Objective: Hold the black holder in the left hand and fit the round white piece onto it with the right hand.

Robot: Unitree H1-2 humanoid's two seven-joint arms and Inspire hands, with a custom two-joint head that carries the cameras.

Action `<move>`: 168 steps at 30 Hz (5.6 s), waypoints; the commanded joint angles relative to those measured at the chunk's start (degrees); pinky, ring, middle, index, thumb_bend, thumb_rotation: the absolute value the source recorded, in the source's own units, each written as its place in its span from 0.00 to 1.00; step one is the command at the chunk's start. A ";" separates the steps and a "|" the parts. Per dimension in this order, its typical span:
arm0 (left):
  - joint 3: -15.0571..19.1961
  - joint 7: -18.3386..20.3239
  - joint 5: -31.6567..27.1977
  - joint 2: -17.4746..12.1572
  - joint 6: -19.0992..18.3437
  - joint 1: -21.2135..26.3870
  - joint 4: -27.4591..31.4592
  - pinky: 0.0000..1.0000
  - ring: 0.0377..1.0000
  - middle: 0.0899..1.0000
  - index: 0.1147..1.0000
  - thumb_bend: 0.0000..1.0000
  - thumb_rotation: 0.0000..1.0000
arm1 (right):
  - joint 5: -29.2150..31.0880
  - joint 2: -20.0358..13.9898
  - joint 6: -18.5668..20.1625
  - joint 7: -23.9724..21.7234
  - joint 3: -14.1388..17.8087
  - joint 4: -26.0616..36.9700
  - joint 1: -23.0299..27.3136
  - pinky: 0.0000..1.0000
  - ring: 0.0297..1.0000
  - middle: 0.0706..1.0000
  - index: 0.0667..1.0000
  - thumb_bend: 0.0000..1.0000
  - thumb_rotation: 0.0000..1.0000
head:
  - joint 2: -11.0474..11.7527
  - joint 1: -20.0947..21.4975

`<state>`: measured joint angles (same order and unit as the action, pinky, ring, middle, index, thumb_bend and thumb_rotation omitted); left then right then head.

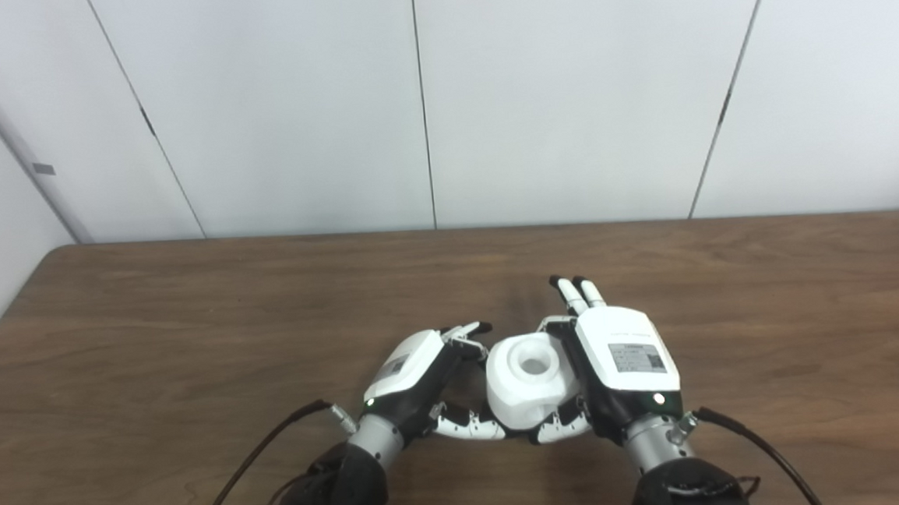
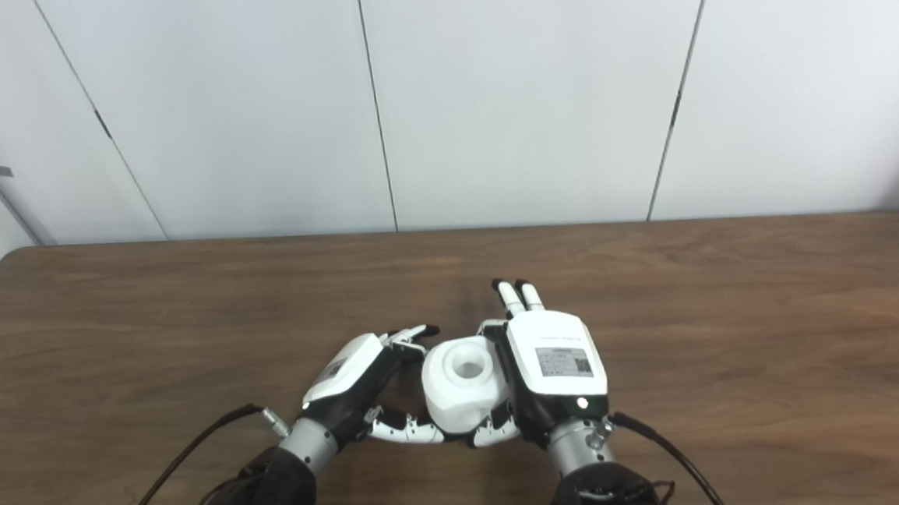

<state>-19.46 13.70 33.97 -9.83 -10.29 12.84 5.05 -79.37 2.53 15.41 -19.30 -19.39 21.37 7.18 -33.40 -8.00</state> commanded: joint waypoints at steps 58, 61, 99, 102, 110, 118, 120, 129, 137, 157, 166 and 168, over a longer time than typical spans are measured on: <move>0.09 -1.71 0.24 0.13 2.12 1.91 -0.76 0.98 0.95 0.93 0.41 0.51 0.05 | 5.98 -0.42 1.16 -6.31 0.30 1.77 1.07 0.77 1.00 1.00 1.00 1.00 0.53 | 1.24 0.43; 0.16 -1.82 0.08 0.16 2.34 1.97 -1.04 0.98 0.95 0.93 0.41 0.51 0.05 | 6.38 -0.42 1.22 -6.14 0.39 1.57 1.11 0.78 1.00 1.00 1.00 1.00 0.54 | 1.42 0.50; 0.13 -2.12 0.21 -0.34 2.33 1.93 -1.72 1.00 0.96 0.93 0.41 0.51 0.05 | 12.47 -3.00 2.23 -6.71 1.24 3.14 1.35 0.73 1.00 1.00 1.00 1.00 0.56 | 2.42 1.08; 0.15 -2.01 0.18 -0.31 2.01 2.01 -1.80 1.00 0.96 0.93 0.41 0.52 0.05 | 12.66 -3.10 2.15 -6.38 1.10 2.81 1.41 0.73 1.00 1.00 1.00 1.00 0.56 | 2.57 1.07; 0.42 -1.14 -0.54 -0.14 0.67 2.08 -1.39 1.00 0.97 0.95 0.41 0.52 0.05 | 12.94 -3.15 2.18 -6.40 0.93 2.73 1.45 0.73 1.00 1.00 1.00 1.00 0.55 | 2.60 1.00; 0.88 -0.59 -2.24 -0.04 0.36 2.13 -1.27 1.00 0.99 0.96 0.41 0.52 0.06 | 13.37 -3.11 2.12 -6.12 0.95 2.61 1.44 0.73 1.00 1.00 1.00 1.00 0.55 | 2.70 0.94; 0.93 -0.50 -2.43 -0.06 0.45 2.18 -1.36 1.00 0.99 0.96 0.42 0.52 0.06 | 13.45 -3.10 2.14 -6.07 0.95 2.58 1.46 0.73 1.00 1.00 1.00 1.00 0.55 | 2.70 0.94; 0.97 0.01 -2.04 -0.06 0.21 2.33 -1.45 1.00 0.99 0.97 0.42 0.52 0.07 | 13.51 -3.29 2.16 -6.06 0.82 2.44 1.52 0.73 1.00 1.00 1.00 1.00 0.56 | 2.80 0.89; 0.73 0.33 -1.95 -0.23 -0.06 2.48 -1.48 1.00 1.00 0.97 0.42 0.52 0.07 | 13.61 -3.34 2.15 -6.09 0.79 2.45 1.55 0.73 1.00 1.00 1.00 1.00 0.56 | 2.89 0.87; 0.13 1.50 -1.31 -0.81 -1.11 2.90 -1.22 1.00 1.00 0.99 0.58 1.00 0.23 | 14.49 -3.40 2.34 -6.19 0.82 2.37 1.54 0.74 1.00 1.00 1.00 1.00 0.56 | 2.97 0.83; -0.23 2.20 -0.85 -0.93 -1.89 3.22 -1.10 1.00 1.00 0.99 0.64 1.00 0.25 | 15.14 -3.58 2.47 -6.18 0.95 2.19 1.82 0.75 1.00 1.00 1.00 1.00 0.55 | 3.08 0.84; -0.32 2.39 -0.73 -1.00 -2.00 3.29 -1.11 1.00 1.00 0.99 0.64 1.00 0.25 | 15.11 -3.57 2.58 -6.30 0.95 2.25 1.88 0.75 1.00 1.00 1.00 1.00 0.55 | 3.08 0.84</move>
<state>-19.39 15.39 33.07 -10.28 -11.58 14.84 3.02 -64.54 -1.17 17.78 -25.17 -18.31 22.80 7.81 -30.23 -7.12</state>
